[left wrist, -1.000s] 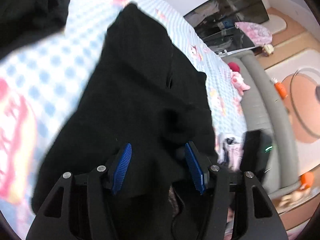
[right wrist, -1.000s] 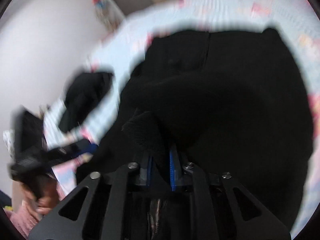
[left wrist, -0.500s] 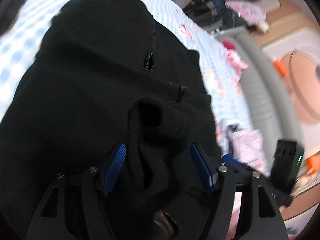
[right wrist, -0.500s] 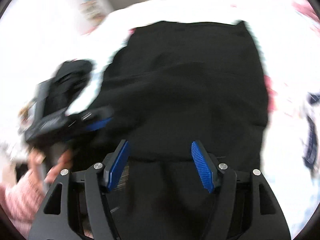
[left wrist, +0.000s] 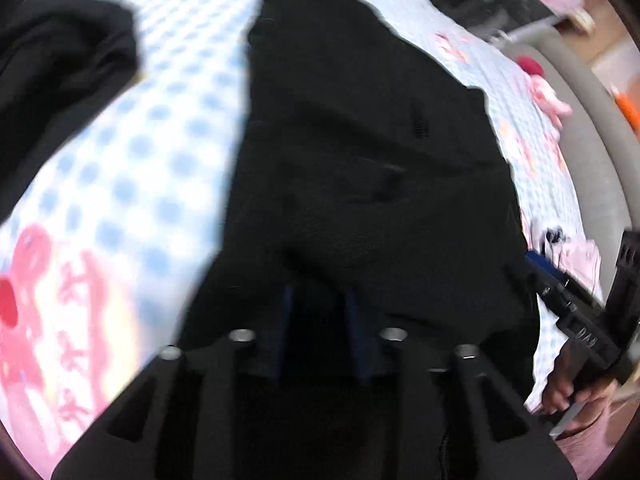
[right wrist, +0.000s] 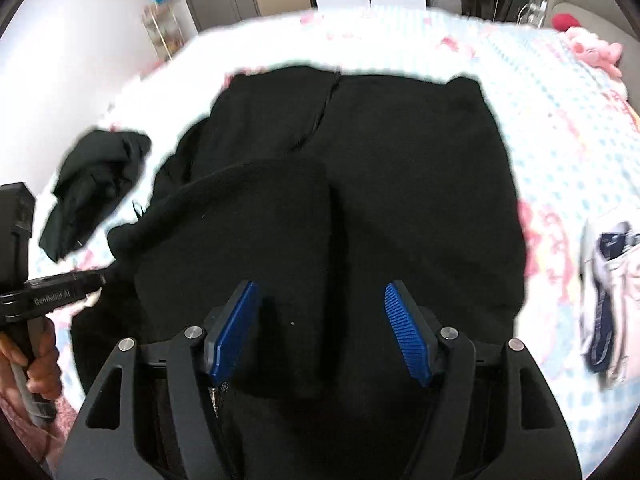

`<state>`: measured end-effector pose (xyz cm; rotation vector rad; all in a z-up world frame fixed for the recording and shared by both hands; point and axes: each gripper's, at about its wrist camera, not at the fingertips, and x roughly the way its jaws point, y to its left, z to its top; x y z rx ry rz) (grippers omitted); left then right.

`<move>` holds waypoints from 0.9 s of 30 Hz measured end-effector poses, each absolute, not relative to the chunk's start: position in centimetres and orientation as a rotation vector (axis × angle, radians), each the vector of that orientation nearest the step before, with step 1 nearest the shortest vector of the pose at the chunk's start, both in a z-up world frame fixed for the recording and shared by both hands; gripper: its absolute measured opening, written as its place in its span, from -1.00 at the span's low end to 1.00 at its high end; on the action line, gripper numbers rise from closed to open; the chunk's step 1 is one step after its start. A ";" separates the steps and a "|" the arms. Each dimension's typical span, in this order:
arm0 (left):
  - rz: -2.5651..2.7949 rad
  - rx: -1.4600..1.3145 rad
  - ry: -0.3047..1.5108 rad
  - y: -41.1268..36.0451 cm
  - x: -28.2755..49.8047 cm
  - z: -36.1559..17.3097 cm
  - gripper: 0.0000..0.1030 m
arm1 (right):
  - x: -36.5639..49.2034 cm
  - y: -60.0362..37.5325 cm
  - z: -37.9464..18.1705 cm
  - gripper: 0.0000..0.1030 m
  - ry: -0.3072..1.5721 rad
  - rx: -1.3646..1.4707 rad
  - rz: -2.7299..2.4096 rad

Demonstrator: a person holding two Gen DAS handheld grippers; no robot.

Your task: Fold clothes

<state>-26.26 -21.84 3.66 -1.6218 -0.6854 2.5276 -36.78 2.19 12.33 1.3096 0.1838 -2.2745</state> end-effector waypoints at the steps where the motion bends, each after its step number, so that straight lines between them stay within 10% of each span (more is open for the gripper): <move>1: 2.636 -1.523 -0.645 -22.2 -25.4 5.4 0.06 | -36.8 1.8 12.4 0.27 0.207 1.306 -2.275; 3: 2.819 -1.290 -0.491 -22.0 -23.7 8.9 0.32 | -36.4 1.8 13.4 0.27 0.218 1.205 -2.316; 10: 2.609 -1.448 -0.170 -18.2 -29.2 4.3 0.05 | -39.5 -2.8 10.5 0.05 0.389 1.194 -2.262; 15: 2.583 -1.407 -0.666 -24.0 -29.5 6.0 0.01 | -43.8 0.8 9.1 -0.03 0.242 1.342 -2.376; 22: 2.477 -1.514 -0.575 -22.4 -25.6 4.5 -0.03 | -43.0 3.4 11.0 0.00 0.166 1.259 -2.384; 27: 2.510 -1.623 -0.533 -22.2 -25.0 3.6 -0.43 | -43.1 1.5 7.6 0.06 0.338 1.346 -2.336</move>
